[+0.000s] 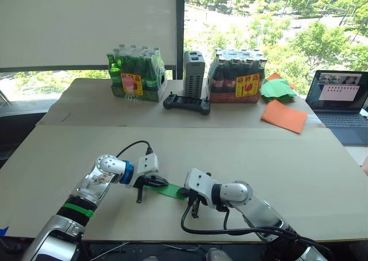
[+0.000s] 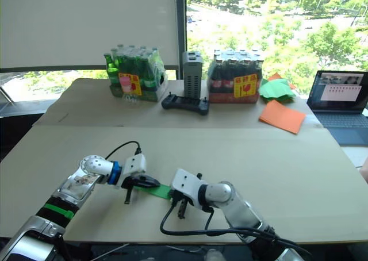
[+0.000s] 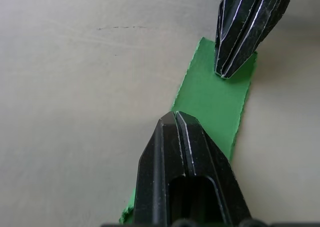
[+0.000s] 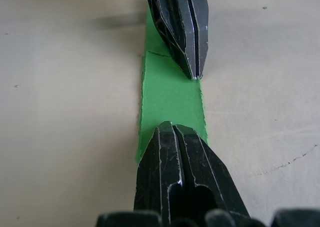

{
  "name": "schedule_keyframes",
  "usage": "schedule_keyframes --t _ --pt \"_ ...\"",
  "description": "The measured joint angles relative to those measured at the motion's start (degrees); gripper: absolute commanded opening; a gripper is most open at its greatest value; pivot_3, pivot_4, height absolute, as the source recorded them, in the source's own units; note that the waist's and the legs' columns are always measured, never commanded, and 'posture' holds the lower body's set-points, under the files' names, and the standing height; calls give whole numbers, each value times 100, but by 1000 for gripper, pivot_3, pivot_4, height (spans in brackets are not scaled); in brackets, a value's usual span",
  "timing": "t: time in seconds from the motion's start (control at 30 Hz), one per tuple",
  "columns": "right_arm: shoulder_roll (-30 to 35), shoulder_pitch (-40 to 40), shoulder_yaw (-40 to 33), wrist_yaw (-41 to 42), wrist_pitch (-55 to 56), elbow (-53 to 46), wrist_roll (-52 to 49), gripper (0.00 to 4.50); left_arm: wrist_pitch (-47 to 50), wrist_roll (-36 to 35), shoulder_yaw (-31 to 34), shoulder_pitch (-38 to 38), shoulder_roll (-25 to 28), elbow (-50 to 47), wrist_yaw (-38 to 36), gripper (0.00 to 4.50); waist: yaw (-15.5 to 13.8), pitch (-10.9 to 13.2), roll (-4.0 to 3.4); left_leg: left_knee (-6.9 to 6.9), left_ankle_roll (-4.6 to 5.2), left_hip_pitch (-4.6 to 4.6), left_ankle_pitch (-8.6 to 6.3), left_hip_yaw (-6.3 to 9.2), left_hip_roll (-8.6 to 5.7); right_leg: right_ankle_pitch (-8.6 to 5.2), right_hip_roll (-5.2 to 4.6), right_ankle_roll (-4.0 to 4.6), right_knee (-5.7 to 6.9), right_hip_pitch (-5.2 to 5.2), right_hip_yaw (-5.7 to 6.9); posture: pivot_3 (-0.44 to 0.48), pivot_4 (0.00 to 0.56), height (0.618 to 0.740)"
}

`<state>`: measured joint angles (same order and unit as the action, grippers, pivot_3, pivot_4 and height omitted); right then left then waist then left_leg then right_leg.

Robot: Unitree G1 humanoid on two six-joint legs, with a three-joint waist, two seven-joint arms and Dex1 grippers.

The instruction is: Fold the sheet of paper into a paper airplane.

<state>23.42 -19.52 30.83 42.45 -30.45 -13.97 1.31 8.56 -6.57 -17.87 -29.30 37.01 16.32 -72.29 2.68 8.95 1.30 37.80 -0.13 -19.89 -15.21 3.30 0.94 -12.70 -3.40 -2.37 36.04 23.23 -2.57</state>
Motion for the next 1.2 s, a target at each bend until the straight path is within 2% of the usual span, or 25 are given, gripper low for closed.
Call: schedule_keyframes --t 0.7,1.03,1.13,1.2 --pt "0 -52 38 47 0 18 14 18 -125 8 532 360 585 202 215 0 125 -4 -7 -12 0 18 0 -1 8 -8 5 9 4 -3 -1 0 150 740" --pt "-12 -124 14 117 6 86 10 18 -214 -22 696 420 595 192 320 0 125 -6 -9 -15 0 19 0 -1 9 -10 5 9 4 -2 -1 0 150 740" --pt "-51 -103 -91 137 6 1 -122 18 179 -239 907 520 571 28 387 0 128 8 -3 -14 0 -1 0 0 11 -9 6 9 9 18 -1 0 150 740" --pt "-55 -9 -268 141 -5 -105 -274 18 507 -436 1158 594 582 -60 434 0 113 17 7 -6 -3 -63 2 1 9 -7 6 10 24 86 -2 0 150 740"
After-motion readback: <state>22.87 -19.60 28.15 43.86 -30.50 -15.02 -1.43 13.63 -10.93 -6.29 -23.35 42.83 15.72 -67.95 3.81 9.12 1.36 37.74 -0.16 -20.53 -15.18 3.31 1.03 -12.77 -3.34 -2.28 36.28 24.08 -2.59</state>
